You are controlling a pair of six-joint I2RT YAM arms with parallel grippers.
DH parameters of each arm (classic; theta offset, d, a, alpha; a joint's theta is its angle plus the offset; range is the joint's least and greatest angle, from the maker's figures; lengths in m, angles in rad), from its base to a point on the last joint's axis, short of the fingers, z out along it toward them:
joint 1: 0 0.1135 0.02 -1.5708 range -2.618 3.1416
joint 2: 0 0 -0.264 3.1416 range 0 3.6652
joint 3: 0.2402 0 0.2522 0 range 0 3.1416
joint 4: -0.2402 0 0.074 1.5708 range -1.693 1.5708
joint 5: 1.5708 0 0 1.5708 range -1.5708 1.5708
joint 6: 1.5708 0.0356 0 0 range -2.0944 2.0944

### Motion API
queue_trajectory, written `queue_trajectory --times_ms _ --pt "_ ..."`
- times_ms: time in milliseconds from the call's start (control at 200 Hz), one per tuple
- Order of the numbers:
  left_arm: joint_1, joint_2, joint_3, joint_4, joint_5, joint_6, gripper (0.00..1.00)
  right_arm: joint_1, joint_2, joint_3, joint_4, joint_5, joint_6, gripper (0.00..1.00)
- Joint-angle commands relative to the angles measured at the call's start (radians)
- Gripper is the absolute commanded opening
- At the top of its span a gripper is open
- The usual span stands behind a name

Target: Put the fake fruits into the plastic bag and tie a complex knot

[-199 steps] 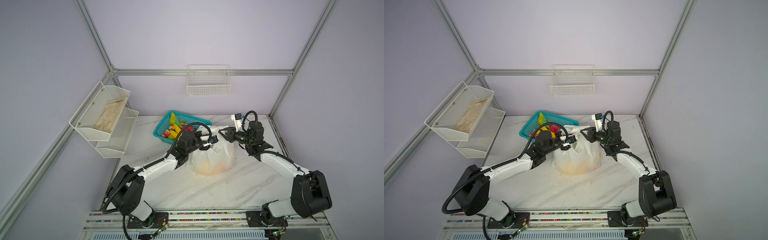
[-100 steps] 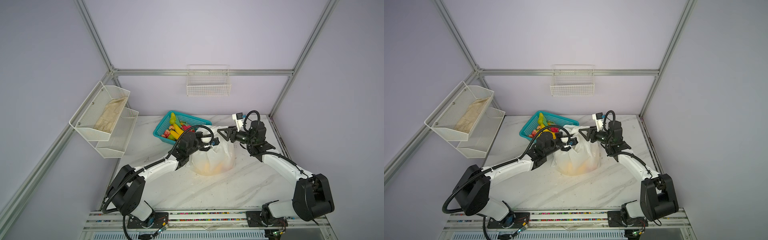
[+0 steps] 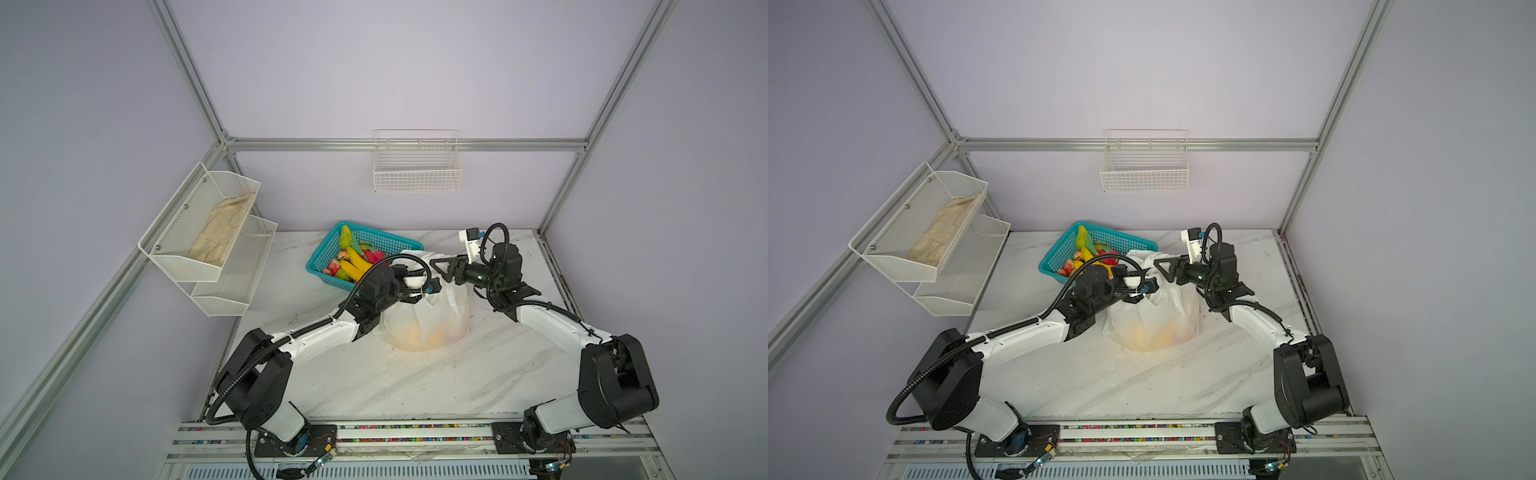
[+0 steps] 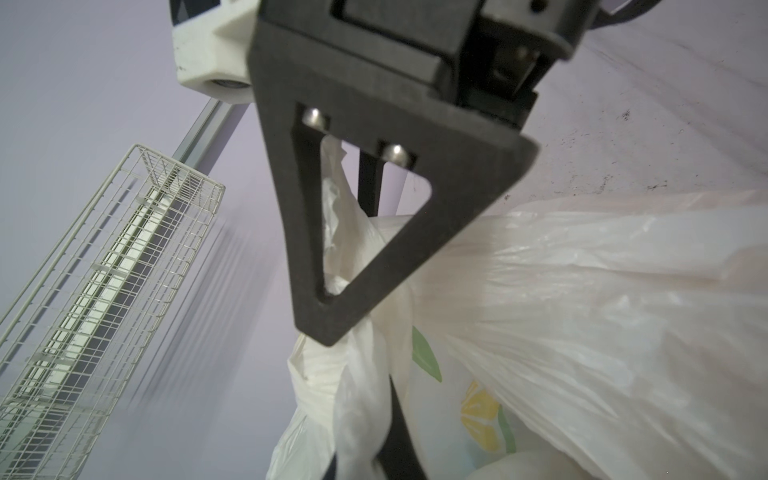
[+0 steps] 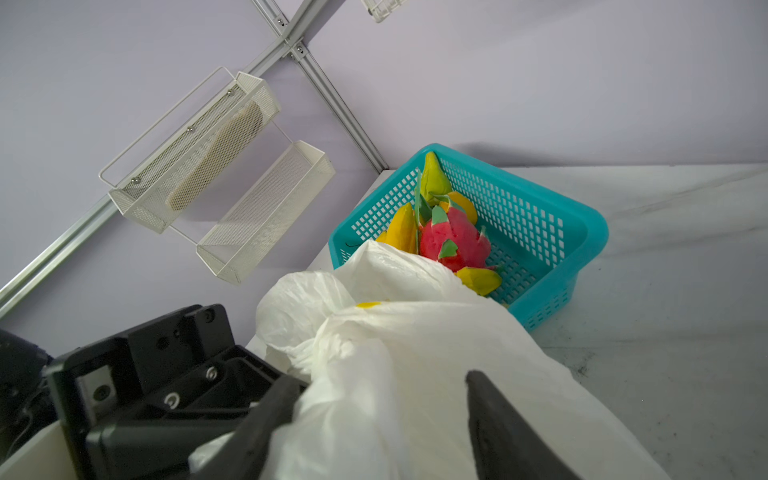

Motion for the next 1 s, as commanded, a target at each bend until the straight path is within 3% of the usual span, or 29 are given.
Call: queue_trajectory --times_ms 0,150,275,570,815,995 --pt "-0.005 0.003 -0.036 0.02 -0.03 0.032 0.0 0.008 -0.005 0.018 0.073 -0.026 0.005 0.45" --pt "-0.006 0.0 -0.04 -0.008 -0.045 0.043 0.0 0.007 -0.01 0.01 0.101 -0.045 -0.009 0.18" --pt "-0.005 -0.017 -0.04 -0.05 -0.014 0.027 0.11 0.009 -0.017 0.006 0.133 -0.051 -0.017 0.0" --pt "-0.001 -0.102 -0.004 -0.262 0.085 -0.055 0.35 0.008 -0.039 0.036 0.051 -0.072 -0.215 0.0" --pt "0.055 -0.213 0.086 -0.476 0.305 -0.151 0.51 0.004 -0.067 0.032 0.029 -0.134 -0.366 0.0" --pt "0.14 -0.242 0.146 -0.487 0.479 -0.283 0.57 0.004 -0.086 0.033 0.0 -0.164 -0.447 0.0"
